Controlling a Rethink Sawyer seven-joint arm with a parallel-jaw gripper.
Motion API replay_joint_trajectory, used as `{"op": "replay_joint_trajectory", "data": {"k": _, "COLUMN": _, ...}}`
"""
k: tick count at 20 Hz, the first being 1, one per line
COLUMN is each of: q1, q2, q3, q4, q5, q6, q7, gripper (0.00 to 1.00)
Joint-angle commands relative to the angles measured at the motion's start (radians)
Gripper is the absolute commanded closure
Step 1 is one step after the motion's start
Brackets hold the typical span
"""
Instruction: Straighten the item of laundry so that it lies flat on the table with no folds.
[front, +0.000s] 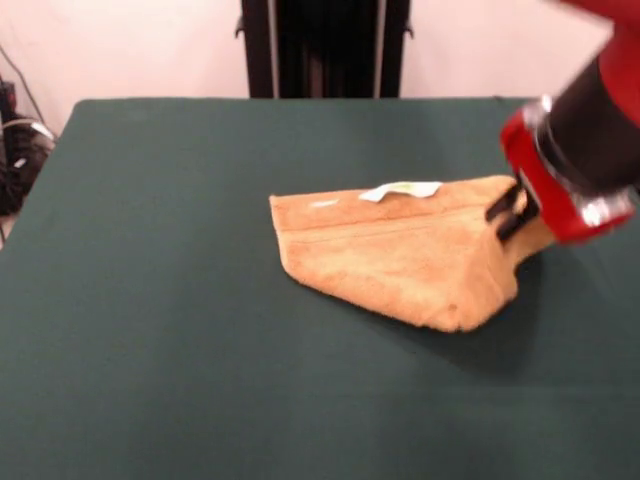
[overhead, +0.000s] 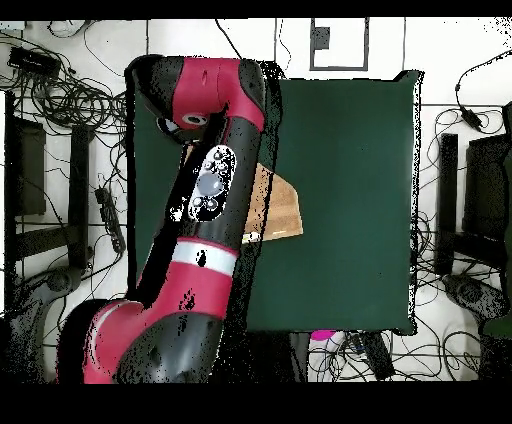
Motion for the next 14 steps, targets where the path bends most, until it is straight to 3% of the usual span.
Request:
{"op": "replay_joint_trajectory", "data": {"k": 1, "q1": 0.040, "q2": -0.290, "q3": 0.210, "q4": 0.554, "q5": -0.061, "q6": -0.220, "q7": -0.263, "gripper": 1.00}}
{"op": "replay_joint_trajectory", "data": {"k": 4, "q1": 0.028, "q2": -0.331, "q3": 0.249, "q4": 0.636, "q5": -0.078, "q6": -0.297, "q7": -0.287, "gripper": 1.00}}
{"op": "replay_joint_trajectory", "data": {"k": 7, "q1": 0.009, "q2": -0.333, "q3": 0.290, "q4": 0.657, "q5": -0.094, "q6": -0.352, "q7": -0.296, "gripper": 1.00}}
{"op": "replay_joint_trajectory", "data": {"k": 11, "q1": -0.015, "q2": -0.326, "q3": 0.348, "q4": 0.650, "q5": -0.117, "q6": -0.406, "q7": -0.303, "gripper": 1.00}}
{"op": "replay_joint_trajectory", "data": {"k": 14, "q1": -0.042, "q2": -0.292, "q3": 0.396, "q4": 0.590, "q5": -0.137, "q6": -0.417, "q7": -0.300, "gripper": 1.00}}
